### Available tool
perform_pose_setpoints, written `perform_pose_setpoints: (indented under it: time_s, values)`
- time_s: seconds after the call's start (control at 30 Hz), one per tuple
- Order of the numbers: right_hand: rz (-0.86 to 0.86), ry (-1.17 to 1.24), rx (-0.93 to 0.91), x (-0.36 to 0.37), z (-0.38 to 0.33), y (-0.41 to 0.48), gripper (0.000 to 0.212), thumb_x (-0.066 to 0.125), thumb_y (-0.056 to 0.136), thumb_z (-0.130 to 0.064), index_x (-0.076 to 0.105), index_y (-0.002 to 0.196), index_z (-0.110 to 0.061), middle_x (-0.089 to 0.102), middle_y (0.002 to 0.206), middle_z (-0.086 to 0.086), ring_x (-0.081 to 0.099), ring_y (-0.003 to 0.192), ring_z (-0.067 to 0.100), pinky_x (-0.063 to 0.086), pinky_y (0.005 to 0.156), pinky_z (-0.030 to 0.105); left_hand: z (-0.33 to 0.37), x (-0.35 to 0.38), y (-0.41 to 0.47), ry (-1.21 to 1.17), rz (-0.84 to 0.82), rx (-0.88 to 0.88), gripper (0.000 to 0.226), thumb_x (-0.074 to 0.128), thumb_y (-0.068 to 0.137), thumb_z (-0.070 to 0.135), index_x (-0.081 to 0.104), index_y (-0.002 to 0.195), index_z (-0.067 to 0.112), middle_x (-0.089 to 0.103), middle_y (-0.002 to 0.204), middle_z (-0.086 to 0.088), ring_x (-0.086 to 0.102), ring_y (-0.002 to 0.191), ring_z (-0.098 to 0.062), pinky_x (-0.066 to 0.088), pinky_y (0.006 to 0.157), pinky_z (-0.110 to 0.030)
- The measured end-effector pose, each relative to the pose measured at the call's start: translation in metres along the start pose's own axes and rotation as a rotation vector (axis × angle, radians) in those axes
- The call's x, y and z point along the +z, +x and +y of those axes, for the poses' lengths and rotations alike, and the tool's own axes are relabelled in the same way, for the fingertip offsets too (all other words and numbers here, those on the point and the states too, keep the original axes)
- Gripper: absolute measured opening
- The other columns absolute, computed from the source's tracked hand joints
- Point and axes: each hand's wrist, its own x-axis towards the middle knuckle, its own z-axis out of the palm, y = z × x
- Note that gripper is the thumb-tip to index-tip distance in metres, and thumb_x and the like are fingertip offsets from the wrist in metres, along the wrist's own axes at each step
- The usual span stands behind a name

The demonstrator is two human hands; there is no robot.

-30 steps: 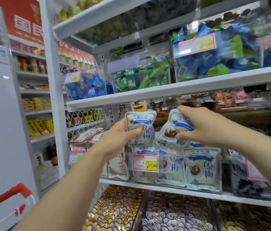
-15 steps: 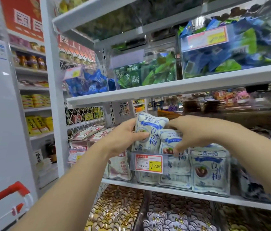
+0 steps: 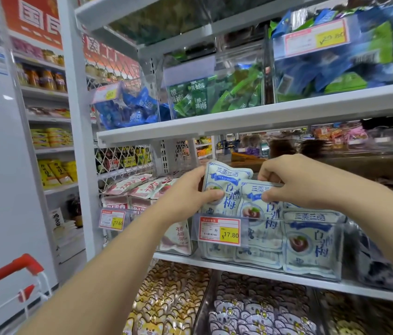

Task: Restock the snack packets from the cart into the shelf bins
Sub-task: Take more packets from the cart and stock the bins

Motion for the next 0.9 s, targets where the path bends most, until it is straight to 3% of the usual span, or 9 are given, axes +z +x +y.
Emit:
perform_pose_setpoints:
  time_s: [0.17, 0.3, 0.37, 0.43, 0.5, 0.57, 0.63, 0.73, 0.9]
  values:
    - [0.008, -0.009, -0.008, 0.005, -0.003, -0.001, 0.02, 0.072, 0.088, -0.036, 0.058, 0.1, -0.029, 0.056, 0.091, -0.015, 0.057, 0.09, 0.013, 0.051, 0.084, 0.039, -0.006, -0.014, 0.001, 0.295, -0.019, -0.051, 0.04, 0.074, 0.088, 0.04, 0.058, 0.124, 0.036, 0.071, 0.115, 0.017, 0.067, 0.104, -0.007, 0.057, 0.09, -0.044]
    - [0.001, -0.032, -0.026, 0.013, -0.008, 0.001, 0.024, 0.071, 0.088, -0.036, 0.05, 0.099, -0.034, 0.051, 0.088, -0.015, 0.054, 0.09, 0.015, 0.05, 0.079, 0.038, -0.008, -0.01, -0.003, 0.482, 0.017, -0.058, 0.019, 0.073, 0.09, 0.033, 0.057, 0.1, 0.032, 0.069, 0.106, 0.009, 0.064, 0.093, -0.01, 0.055, 0.079, -0.033]
    - [-0.024, -0.034, -0.014, 0.017, -0.009, 0.002, 0.026, 0.072, 0.087, -0.037, 0.052, 0.102, -0.034, 0.051, 0.091, -0.014, 0.054, 0.094, 0.016, 0.051, 0.083, 0.039, -0.002, -0.012, -0.004, 0.381, -0.015, -0.072, 0.036, 0.074, 0.09, 0.029, 0.053, 0.119, 0.031, 0.066, 0.111, 0.009, 0.064, 0.096, -0.009, 0.056, 0.08, -0.031]
    - [-0.044, -0.032, -0.008, 0.018, -0.01, 0.001, 0.027, 0.074, 0.085, -0.037, 0.052, 0.099, -0.034, 0.05, 0.087, -0.016, 0.053, 0.093, 0.016, 0.051, 0.084, 0.038, 0.009, -0.017, -0.005, 0.246, -0.056, -0.044, 0.078, 0.077, 0.088, 0.027, 0.031, 0.15, 0.035, 0.057, 0.131, 0.013, 0.06, 0.11, -0.006, 0.051, 0.087, -0.025]
    - [-0.033, -0.071, -0.011, 0.019, -0.013, -0.001, 0.024, 0.073, 0.086, -0.035, 0.052, 0.096, -0.032, 0.055, 0.091, -0.013, 0.055, 0.094, 0.018, 0.05, 0.078, 0.036, 0.021, -0.016, -0.002, 0.263, -0.032, 0.064, 0.09, 0.075, 0.089, 0.027, 0.017, 0.157, 0.04, 0.044, 0.144, 0.016, 0.05, 0.126, -0.007, 0.045, 0.1, -0.025]
    - [0.007, -0.137, -0.021, 0.022, -0.019, -0.002, 0.018, 0.07, 0.087, -0.031, 0.054, 0.094, -0.03, 0.061, 0.098, -0.007, 0.058, 0.097, 0.021, 0.047, 0.074, 0.034, 0.028, -0.009, 0.003, 0.442, -0.018, 0.171, 0.075, 0.072, 0.091, 0.031, 0.03, 0.154, 0.039, 0.042, 0.149, 0.014, 0.043, 0.135, -0.01, 0.039, 0.112, -0.036]
    - [0.061, -0.195, -0.034, 0.028, -0.022, -0.003, 0.012, 0.067, 0.086, -0.027, 0.056, 0.09, -0.028, 0.064, 0.098, -0.004, 0.062, 0.099, 0.024, 0.045, 0.072, 0.033, 0.026, -0.004, 0.006, 0.562, -0.025, 0.177, 0.057, 0.071, 0.092, 0.029, 0.048, 0.144, 0.034, 0.044, 0.145, 0.011, 0.046, 0.133, -0.012, 0.037, 0.114, -0.037]
    - [0.064, -0.259, -0.019, 0.036, -0.019, -0.006, 0.005, 0.064, 0.087, -0.021, 0.061, 0.088, -0.026, 0.069, 0.096, -0.003, 0.064, 0.096, 0.025, 0.044, 0.07, 0.03, 0.02, -0.007, 0.005, 0.56, -0.019, 0.119, 0.057, 0.072, 0.092, 0.026, 0.048, 0.144, 0.029, 0.047, 0.145, 0.008, 0.046, 0.134, -0.012, 0.034, 0.11, -0.027]
    - [-0.053, -0.249, -0.028, 0.024, -0.017, -0.005, 0.006, 0.067, 0.085, -0.021, 0.068, 0.083, -0.026, 0.069, 0.092, -0.008, 0.064, 0.09, 0.019, 0.046, 0.068, 0.028, 0.022, -0.015, 0.003, 0.646, -0.071, 0.058, 0.049, 0.068, 0.095, 0.029, 0.053, 0.141, 0.026, 0.051, 0.145, 0.003, 0.05, 0.129, -0.018, 0.038, 0.101, -0.03]
